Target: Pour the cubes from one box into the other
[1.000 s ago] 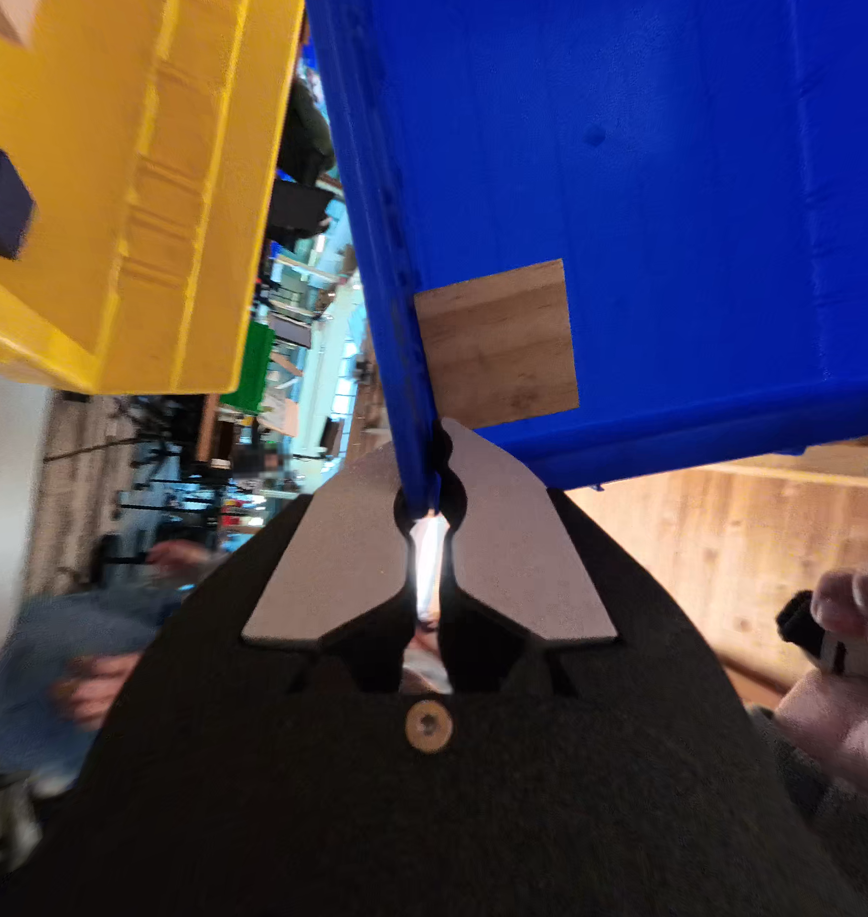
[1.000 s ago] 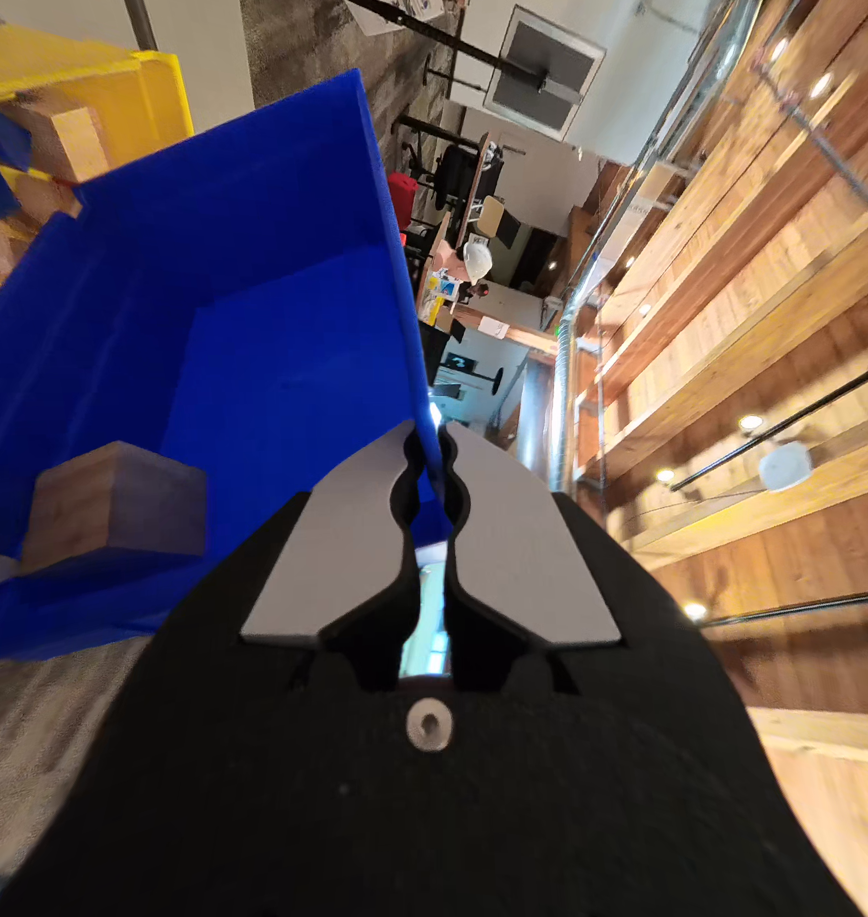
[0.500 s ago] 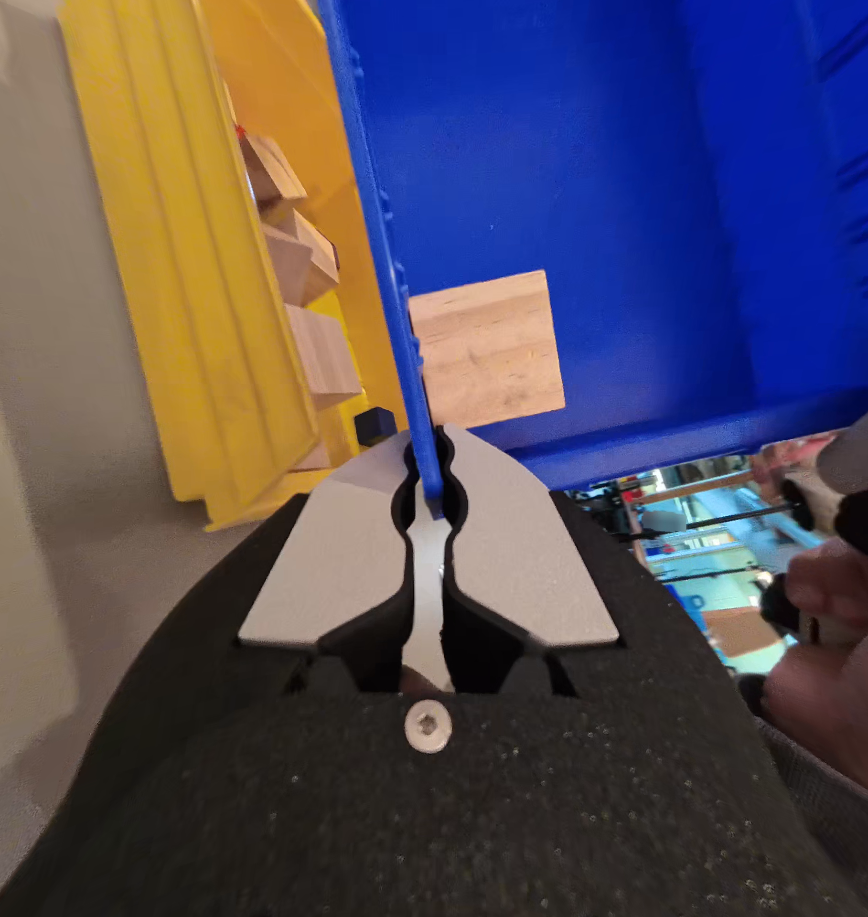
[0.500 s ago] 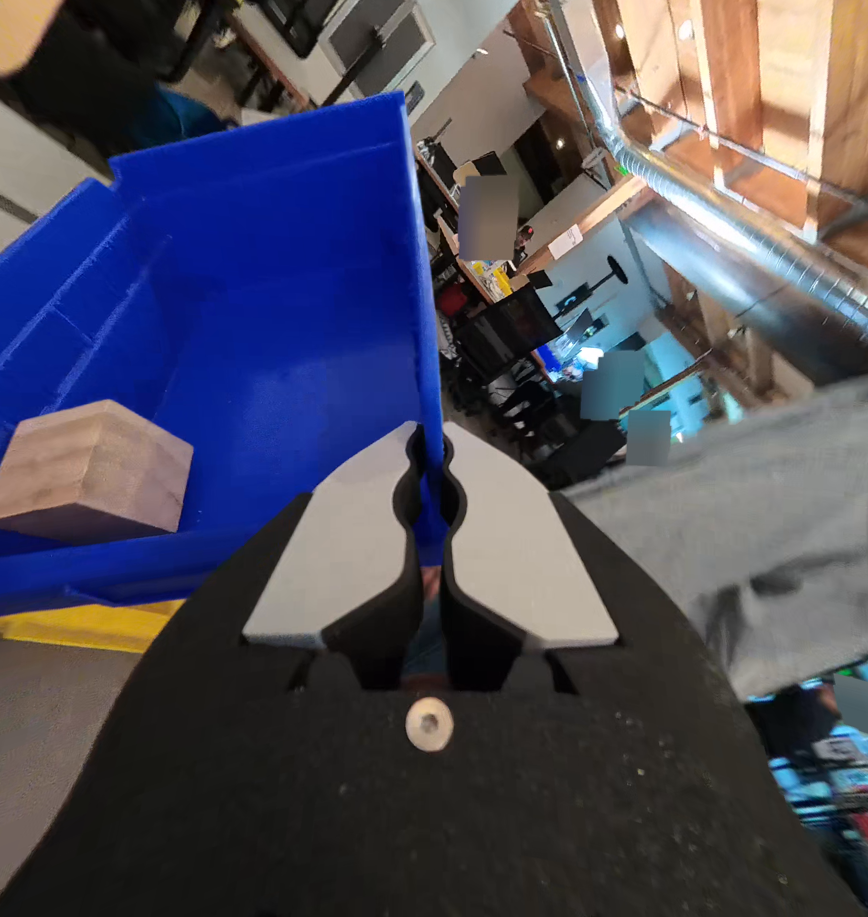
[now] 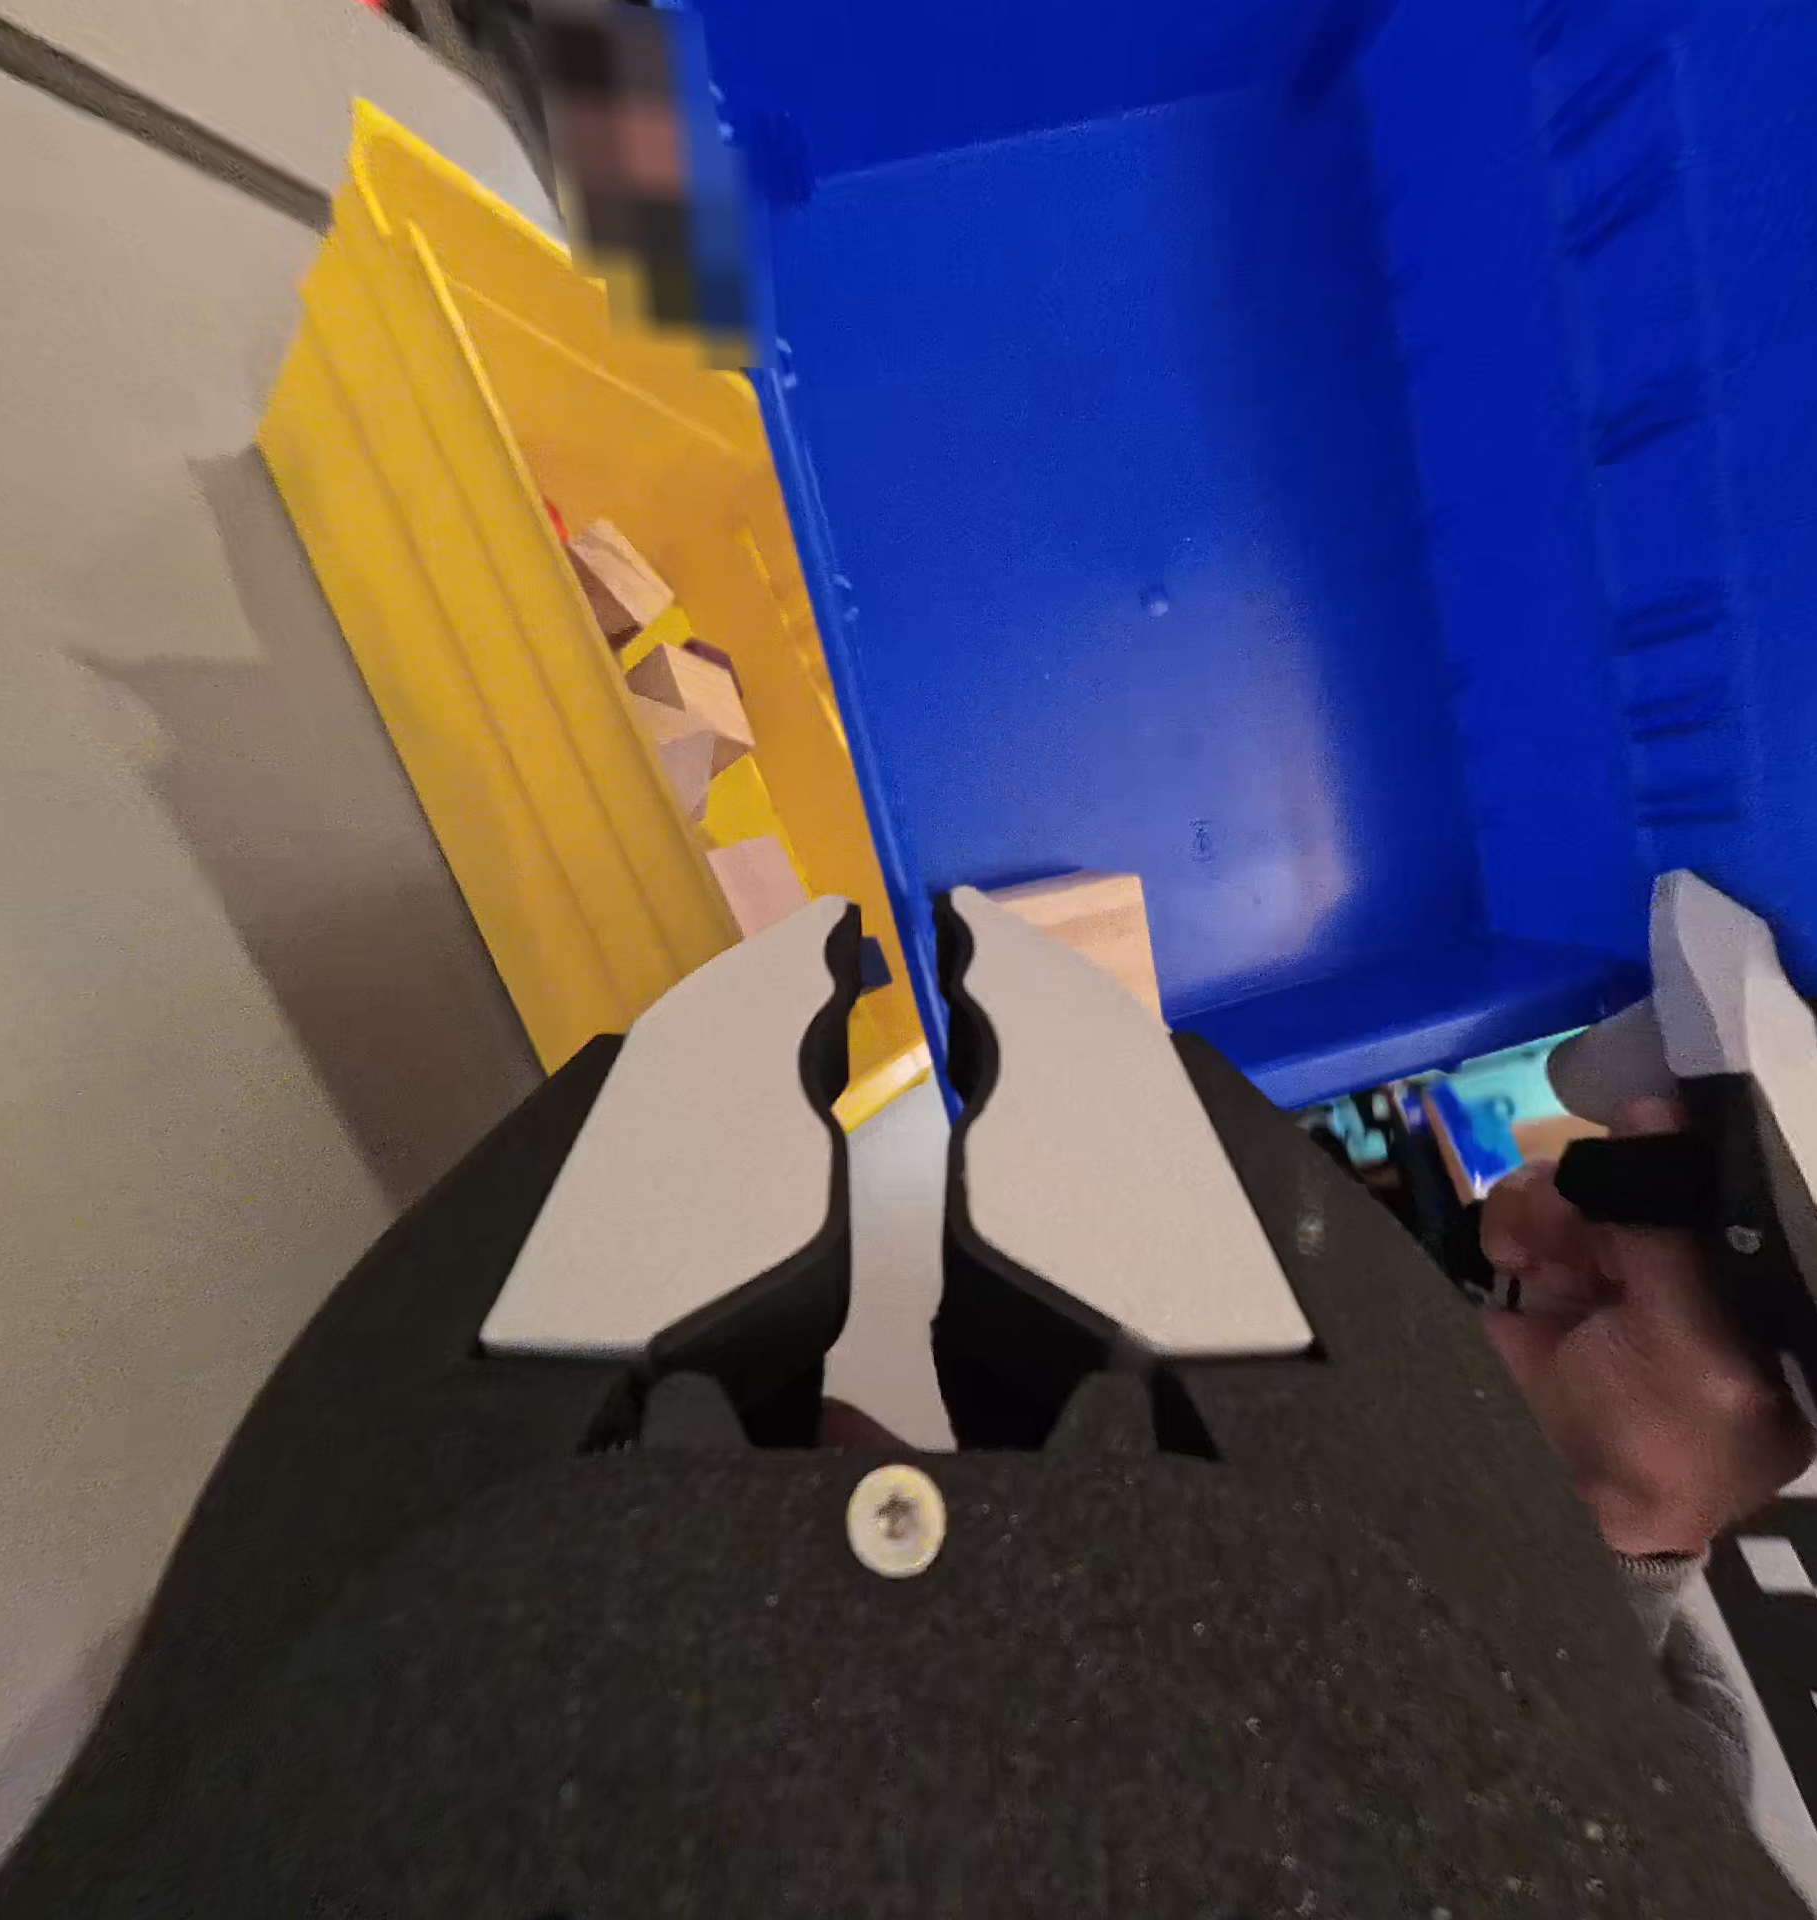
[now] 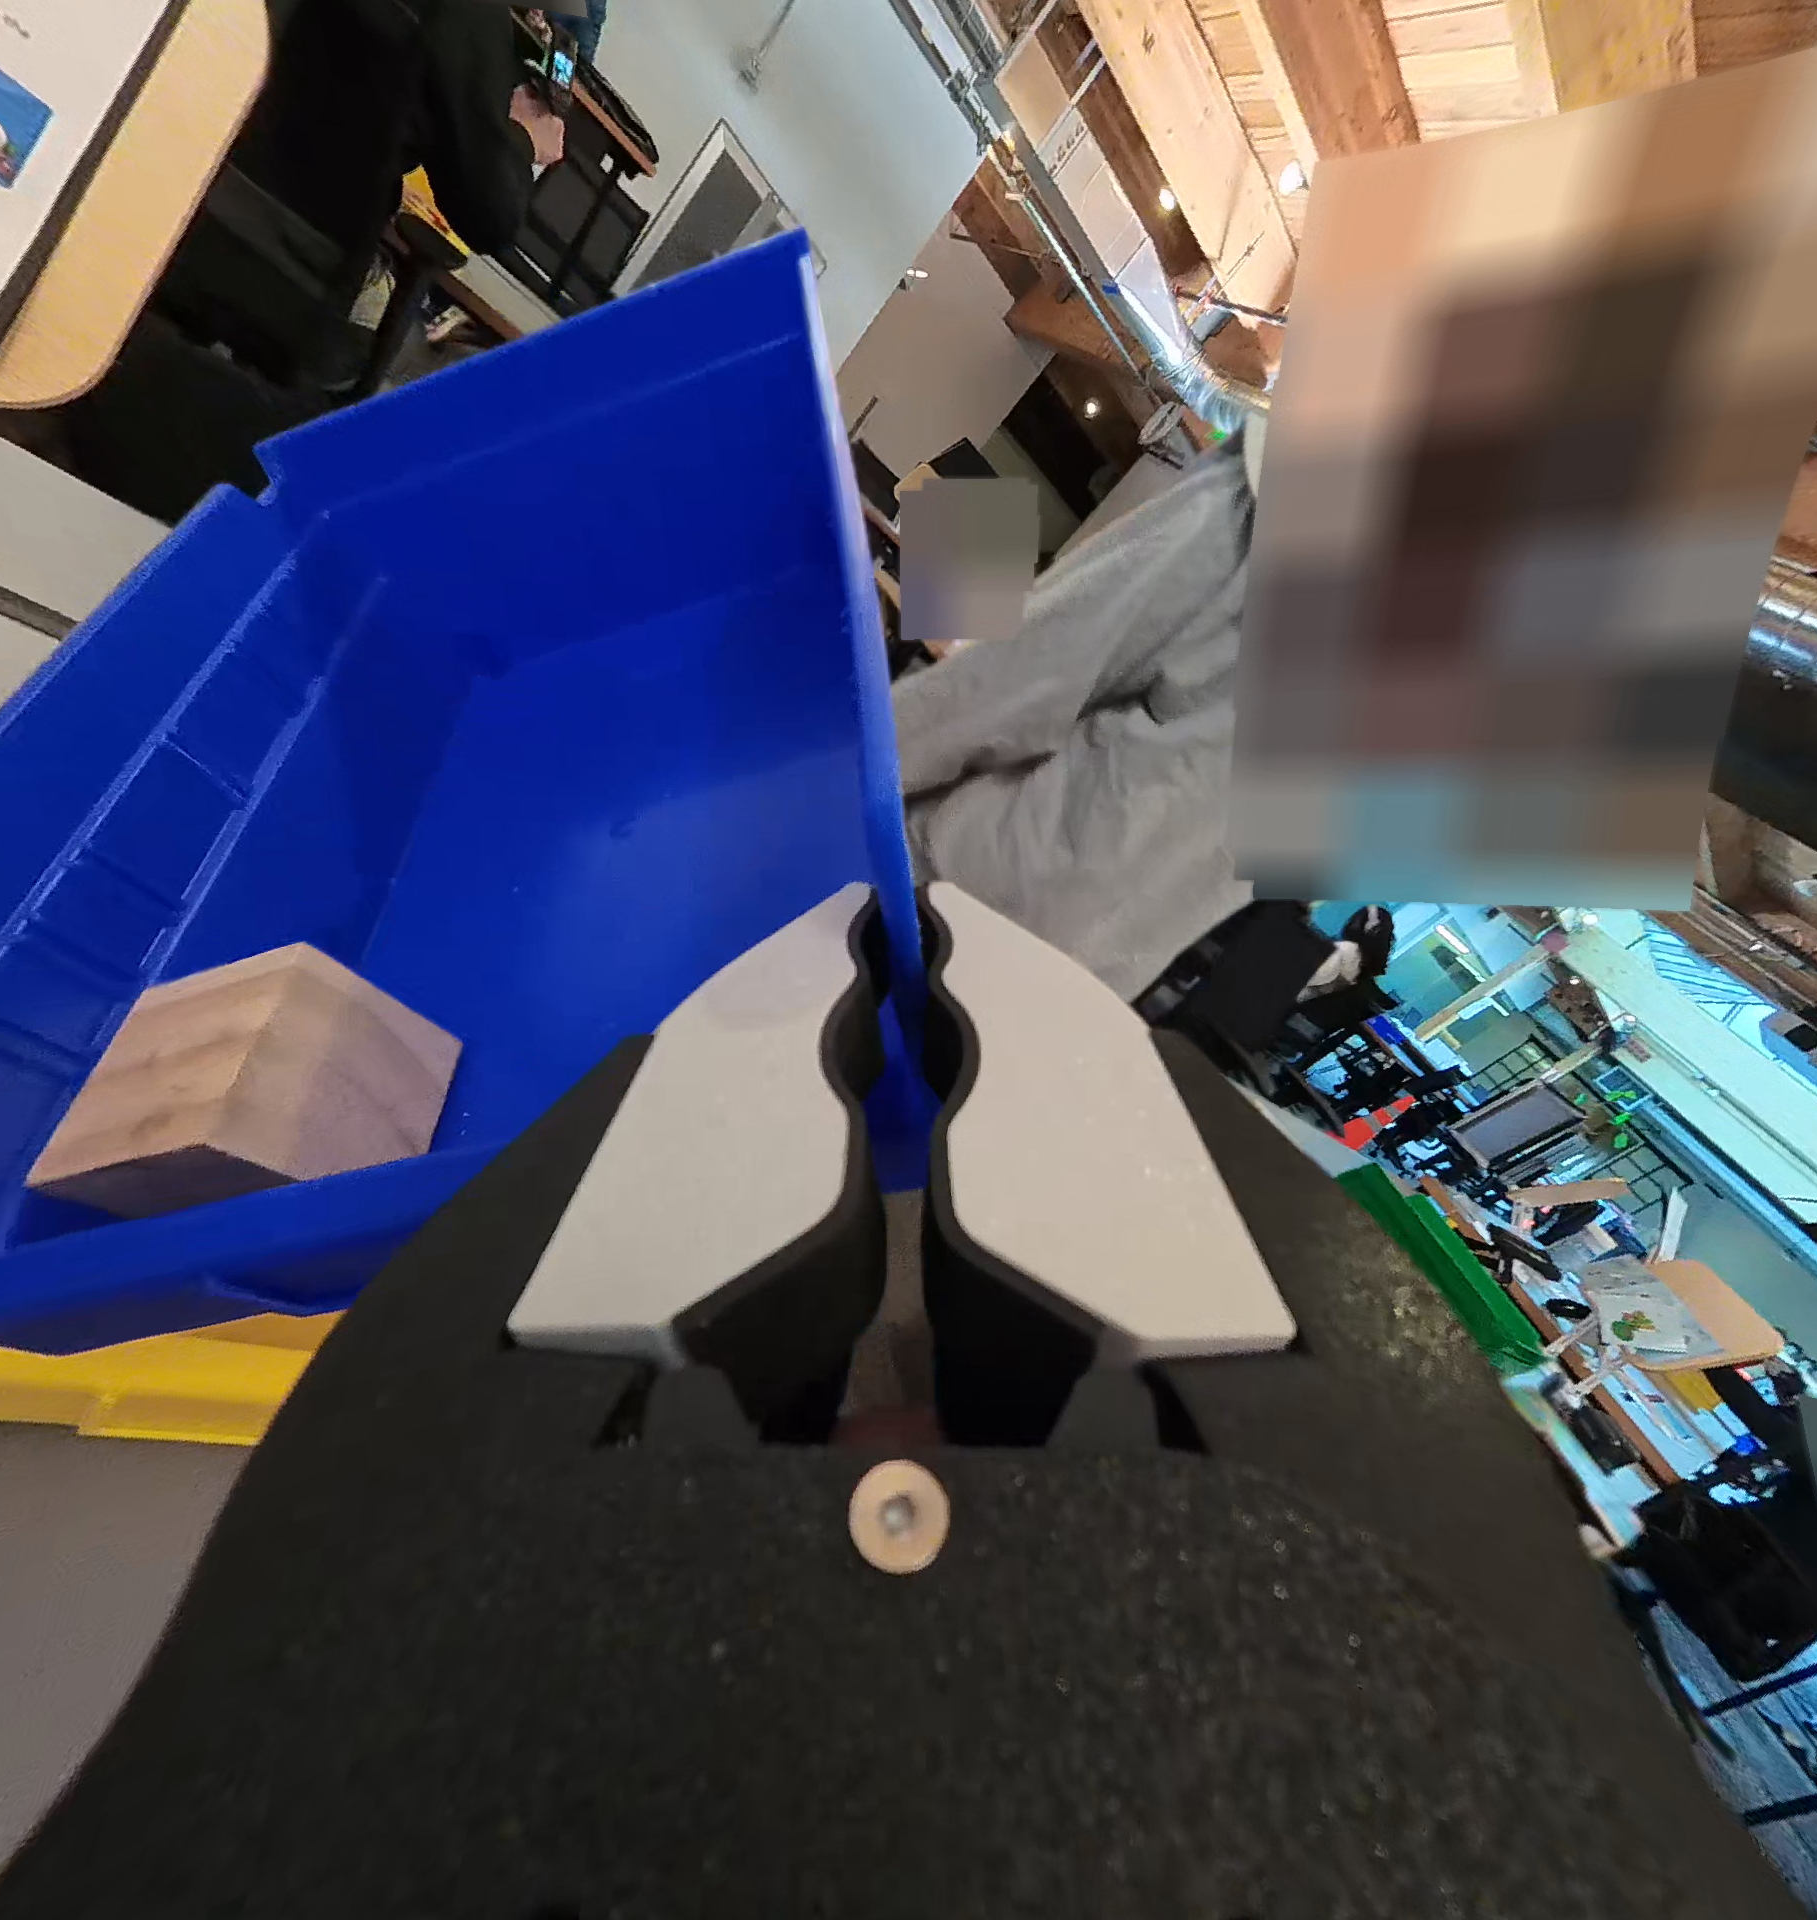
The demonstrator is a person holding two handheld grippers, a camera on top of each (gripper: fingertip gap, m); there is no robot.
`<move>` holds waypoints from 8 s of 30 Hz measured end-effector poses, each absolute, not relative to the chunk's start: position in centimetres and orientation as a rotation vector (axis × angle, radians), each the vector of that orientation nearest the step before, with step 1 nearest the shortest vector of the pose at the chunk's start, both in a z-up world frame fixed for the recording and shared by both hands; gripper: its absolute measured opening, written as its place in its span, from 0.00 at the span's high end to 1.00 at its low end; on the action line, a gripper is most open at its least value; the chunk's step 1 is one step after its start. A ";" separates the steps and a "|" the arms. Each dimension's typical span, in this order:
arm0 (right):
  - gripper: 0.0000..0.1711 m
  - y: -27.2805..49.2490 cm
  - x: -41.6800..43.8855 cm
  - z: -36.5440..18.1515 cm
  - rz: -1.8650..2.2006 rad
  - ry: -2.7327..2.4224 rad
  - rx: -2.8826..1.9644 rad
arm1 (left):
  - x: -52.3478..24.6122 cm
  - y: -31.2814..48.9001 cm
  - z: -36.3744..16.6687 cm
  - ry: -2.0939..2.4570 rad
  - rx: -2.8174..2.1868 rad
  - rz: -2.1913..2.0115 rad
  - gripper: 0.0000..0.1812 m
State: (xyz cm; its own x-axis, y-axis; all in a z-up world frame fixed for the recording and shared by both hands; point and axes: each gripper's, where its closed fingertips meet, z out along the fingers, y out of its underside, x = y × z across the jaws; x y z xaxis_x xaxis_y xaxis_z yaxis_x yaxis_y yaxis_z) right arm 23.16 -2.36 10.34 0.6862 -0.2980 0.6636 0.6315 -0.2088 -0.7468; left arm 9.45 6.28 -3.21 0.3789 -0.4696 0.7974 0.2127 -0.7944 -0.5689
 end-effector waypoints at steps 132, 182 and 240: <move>0.80 -6.3 20.3 -12.0 0.143 0.131 -1.940 | -36.8 -7.3 -12.7 -0.087 -2.109 -0.422 0.78; 0.99 7.1 2.9 -7.3 0.102 0.087 -1.891 | -16.0 8.2 -8.5 0.353 -2.080 -0.129 0.97; 0.98 -4.6 -29.4 -4.2 0.337 -0.513 -1.828 | -47.3 -11.9 -3.8 -0.201 -1.854 0.178 0.98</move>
